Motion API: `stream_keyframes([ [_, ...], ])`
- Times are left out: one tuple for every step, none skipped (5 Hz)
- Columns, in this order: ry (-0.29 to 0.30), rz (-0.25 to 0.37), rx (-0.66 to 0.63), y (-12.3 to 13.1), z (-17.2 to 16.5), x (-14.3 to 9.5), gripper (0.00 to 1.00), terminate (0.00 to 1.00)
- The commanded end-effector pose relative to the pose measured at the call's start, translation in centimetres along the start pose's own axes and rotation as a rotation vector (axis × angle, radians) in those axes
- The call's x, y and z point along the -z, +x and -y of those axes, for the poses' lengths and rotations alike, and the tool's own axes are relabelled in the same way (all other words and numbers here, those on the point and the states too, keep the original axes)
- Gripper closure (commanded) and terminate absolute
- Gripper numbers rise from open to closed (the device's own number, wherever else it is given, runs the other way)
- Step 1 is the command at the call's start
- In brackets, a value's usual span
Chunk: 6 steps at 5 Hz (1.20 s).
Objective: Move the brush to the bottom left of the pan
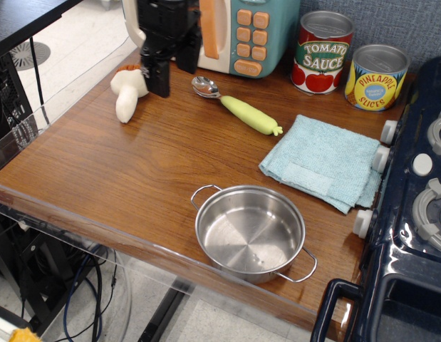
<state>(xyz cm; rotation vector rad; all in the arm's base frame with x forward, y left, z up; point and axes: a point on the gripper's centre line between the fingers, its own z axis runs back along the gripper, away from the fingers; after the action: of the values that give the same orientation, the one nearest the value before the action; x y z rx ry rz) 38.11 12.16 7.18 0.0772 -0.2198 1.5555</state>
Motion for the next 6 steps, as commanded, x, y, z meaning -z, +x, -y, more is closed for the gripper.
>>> stream_keyframes([
  [-0.06, 0.06, -0.175, 5.6, 1.5, -0.7, 0.0, 0.0],
  [-0.049, 0.074, -0.221, 7.1, 2.0, 0.0, 0.0, 0.0],
  [-0.018, 0.097, -0.25, 8.1, 2.0, 1.0, 0.0, 0.0],
  [0.011, 0.104, -0.259, 8.1, 2.0, 2.5, 1.0, 0.0],
  [0.028, 0.112, -0.253, 7.9, 2.0, 3.3, 1.0, 0.0],
  [0.036, 0.092, -0.246, 7.6, 2.0, 2.9, 1.0, 0.0],
])
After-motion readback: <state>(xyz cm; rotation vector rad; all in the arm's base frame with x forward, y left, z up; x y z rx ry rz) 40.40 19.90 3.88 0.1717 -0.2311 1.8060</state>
